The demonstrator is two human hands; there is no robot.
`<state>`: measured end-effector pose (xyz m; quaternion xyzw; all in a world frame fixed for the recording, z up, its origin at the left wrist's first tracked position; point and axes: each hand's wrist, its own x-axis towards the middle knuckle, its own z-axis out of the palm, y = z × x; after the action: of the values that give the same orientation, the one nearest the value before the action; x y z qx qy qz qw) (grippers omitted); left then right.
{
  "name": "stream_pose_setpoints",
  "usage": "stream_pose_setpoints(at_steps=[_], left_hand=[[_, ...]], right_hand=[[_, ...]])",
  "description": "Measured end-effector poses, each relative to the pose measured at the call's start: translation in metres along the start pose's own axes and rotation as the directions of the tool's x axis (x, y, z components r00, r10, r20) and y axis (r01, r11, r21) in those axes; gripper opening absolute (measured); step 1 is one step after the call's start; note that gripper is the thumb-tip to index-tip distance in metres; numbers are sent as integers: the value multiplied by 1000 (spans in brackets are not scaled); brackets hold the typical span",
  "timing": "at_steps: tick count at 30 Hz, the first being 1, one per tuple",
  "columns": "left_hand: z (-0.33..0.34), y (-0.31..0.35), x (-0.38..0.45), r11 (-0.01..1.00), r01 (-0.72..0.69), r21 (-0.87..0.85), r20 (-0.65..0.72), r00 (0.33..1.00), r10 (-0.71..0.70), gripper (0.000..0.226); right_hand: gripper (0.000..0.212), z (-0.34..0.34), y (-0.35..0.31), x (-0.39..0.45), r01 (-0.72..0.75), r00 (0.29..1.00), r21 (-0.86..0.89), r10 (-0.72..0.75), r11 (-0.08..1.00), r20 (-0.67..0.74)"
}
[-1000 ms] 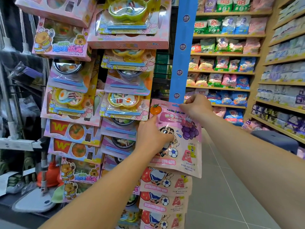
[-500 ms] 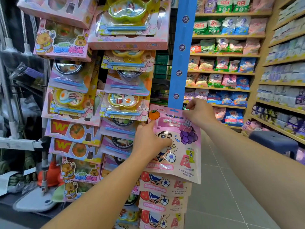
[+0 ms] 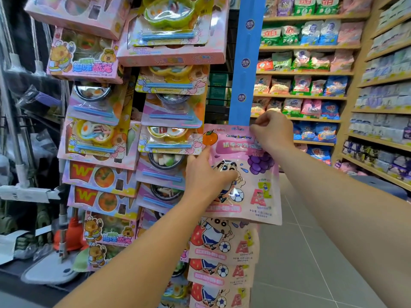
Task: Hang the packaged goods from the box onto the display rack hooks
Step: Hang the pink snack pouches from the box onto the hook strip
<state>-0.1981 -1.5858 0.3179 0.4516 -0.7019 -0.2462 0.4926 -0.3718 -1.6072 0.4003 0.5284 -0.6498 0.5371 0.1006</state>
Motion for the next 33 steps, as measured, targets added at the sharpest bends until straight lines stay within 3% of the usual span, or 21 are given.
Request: stream_pose_setpoints(at_steps=[5,11,14,19,23,27,30,33], left_hand=[[-1,-11,6,993,30,114,84,996,-40,94],[0,-18,4,986,14,167,129,991,-36,95],[2,-21,-1,965,-19,261,118,993,-13,81],[10,-34,-16,912,-50,407,164,986,-19,86],[19,-38,-30,877,-150,456,59,989,138,78],[27,-20,-28,819,-337,465,16,928,372,63],[27,2,-6,818,-347,458,81,933,351,57],[21,16,18,852,-289,435,111,957,268,36]], right_hand=[[3,10,12,-11,-79,990,-146,94,986,101],[9,13,21,-19,-105,982,-155,127,982,138],[11,13,23,-23,-88,983,-174,114,981,146],[18,11,32,-34,-47,964,-236,105,971,243],[16,7,33,-41,-5,965,-140,42,990,260],[14,-4,35,-49,73,958,-45,-58,996,281],[14,-9,37,-53,141,943,6,-136,990,303],[16,-15,41,-54,202,932,34,-203,979,302]])
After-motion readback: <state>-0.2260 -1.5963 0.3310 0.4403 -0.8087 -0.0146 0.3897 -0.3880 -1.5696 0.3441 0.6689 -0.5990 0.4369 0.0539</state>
